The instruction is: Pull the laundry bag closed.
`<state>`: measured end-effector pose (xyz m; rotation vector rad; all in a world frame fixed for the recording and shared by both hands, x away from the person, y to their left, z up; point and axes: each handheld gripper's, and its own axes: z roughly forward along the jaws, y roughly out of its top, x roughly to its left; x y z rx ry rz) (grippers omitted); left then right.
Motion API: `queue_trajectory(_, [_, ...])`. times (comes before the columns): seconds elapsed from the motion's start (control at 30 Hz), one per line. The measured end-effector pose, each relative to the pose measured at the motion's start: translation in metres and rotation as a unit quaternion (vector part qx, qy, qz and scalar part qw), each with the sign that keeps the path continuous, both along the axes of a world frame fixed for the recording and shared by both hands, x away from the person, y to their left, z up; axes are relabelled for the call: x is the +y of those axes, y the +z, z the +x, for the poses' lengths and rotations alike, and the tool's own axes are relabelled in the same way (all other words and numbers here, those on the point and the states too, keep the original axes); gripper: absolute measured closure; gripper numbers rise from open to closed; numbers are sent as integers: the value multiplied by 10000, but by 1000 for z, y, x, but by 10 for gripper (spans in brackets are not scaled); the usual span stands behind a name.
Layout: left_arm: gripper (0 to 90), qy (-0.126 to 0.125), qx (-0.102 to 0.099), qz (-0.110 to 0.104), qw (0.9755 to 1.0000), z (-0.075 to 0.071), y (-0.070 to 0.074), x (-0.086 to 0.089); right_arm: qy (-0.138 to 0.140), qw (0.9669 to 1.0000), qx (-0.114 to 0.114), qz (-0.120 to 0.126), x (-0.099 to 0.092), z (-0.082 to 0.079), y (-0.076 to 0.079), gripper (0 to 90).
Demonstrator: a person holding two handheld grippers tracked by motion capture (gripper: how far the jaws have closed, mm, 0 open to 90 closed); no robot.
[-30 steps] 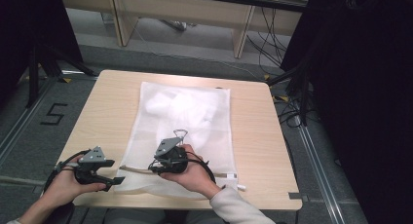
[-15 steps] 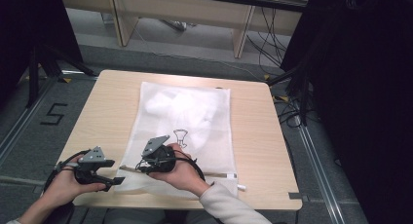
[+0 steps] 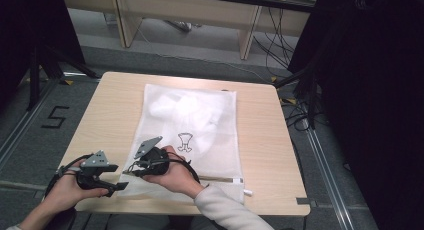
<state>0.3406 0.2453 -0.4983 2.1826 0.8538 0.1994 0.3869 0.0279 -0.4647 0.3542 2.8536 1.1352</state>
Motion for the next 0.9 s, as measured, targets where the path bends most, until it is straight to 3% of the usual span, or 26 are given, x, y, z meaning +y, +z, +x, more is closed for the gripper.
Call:
queue_trajectory(0.17, [231, -9, 9, 9, 10000, 0, 0, 0, -56, 9998, 172, -59, 9, 4, -6, 686])
queue_trajectory(0.43, [230, 55, 66, 35, 10000, 0, -1, 0, -64, 9996, 248, -119, 16, 11, -13, 715])
queue_trajectory(0.6, [231, 53, 92, 22, 9999, 0, -1, -1, -159, 9987, 446, -176, 22, 12, -17, 737])
queue_trajectory(0.67, [230, 47, 98, 39, 9999, 0, -1, 0, -55, 9991, 358, -209, 25, 14, -19, 750])
queue_trajectory(0.9, [231, 54, 55, -3, 10000, 0, -1, -1, -19, 9988, 407, -273, 35, 18, -22, 774])
